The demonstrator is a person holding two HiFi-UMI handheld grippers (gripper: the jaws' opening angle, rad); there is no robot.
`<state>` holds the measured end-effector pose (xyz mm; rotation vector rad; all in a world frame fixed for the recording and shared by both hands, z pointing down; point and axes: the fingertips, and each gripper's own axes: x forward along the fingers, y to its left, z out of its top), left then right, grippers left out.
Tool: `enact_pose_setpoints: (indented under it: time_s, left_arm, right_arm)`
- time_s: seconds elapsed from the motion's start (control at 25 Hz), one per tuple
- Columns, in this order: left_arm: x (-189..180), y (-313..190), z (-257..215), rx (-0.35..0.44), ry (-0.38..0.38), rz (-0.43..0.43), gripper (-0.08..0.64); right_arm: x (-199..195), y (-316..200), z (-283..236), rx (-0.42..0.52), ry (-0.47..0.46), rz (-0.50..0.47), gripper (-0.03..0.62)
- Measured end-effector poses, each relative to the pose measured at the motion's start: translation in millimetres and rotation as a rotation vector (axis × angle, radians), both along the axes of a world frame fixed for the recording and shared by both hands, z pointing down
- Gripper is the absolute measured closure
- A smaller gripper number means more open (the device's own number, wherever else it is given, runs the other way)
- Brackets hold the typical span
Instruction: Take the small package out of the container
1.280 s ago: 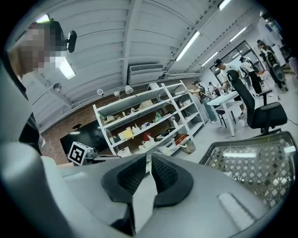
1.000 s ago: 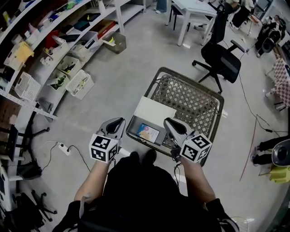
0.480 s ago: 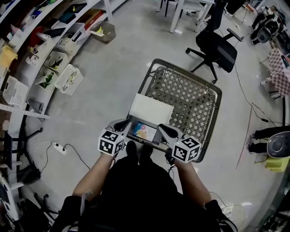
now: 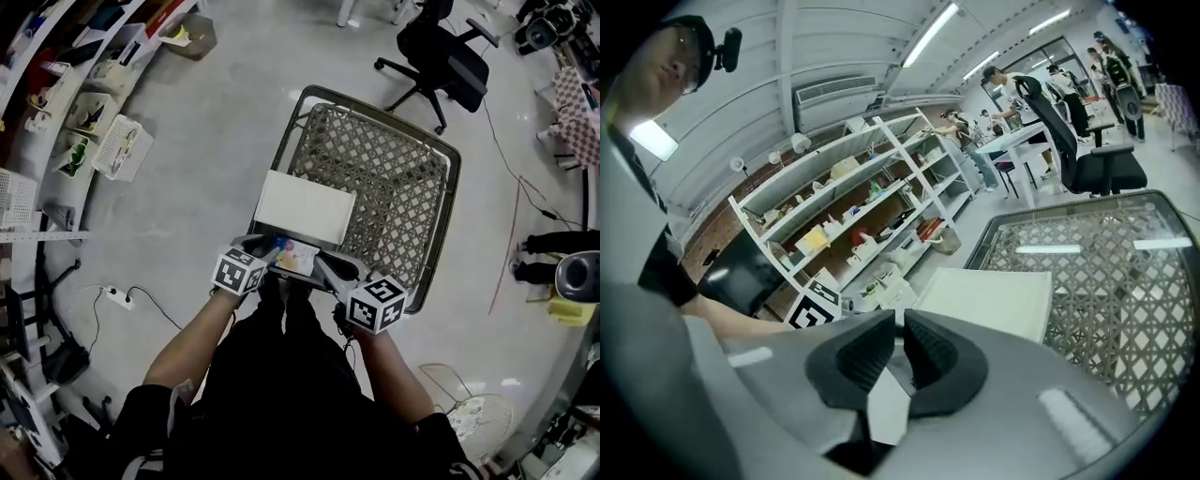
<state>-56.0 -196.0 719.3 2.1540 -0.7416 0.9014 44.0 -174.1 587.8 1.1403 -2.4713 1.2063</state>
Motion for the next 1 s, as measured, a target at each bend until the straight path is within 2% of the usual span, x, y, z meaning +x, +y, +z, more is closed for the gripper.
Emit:
enact_pose_setpoints:
  time_s: [0.2,0.36,0.52,0.68,0.8,0.88,1.0]
  left_arm:
    - [12,2,26,-0.059,-0.100,0.096,0.367]
    - [17,3,46,-0.139,-0.159,0.122,0.357]
    - [20,-2,53,-0.130,-0.263,0.195,0.349]
    - [26,11,62,-0.159,-0.361,0.279,0.324]
    - [26,16,67,-0.117,-0.431,0.349,0.324]
    - [26,18,69,-0.098,-0.460,0.371,0.324]
    - [27,21,71,-0.110,-0.456,0.348,0.324]
  right_arm:
    - [18,3,0,-0.015,-0.008,0.065,0.552]
    - [37,13,9,-0.043,0.001,0.117,0.552]
    - [51,16,15,-0.064,-0.013,0.178,0.552]
    - [56,20,18,-0.074,-0.029,0.204,0.552]
    - [56,23,17,-0.074,-0.031,0.208,0.552]
    - [57,24,16,-0.070,-0.032,0.209,0.552]
    - [56,27,15,-0.066,-0.034,0.203,0.554]
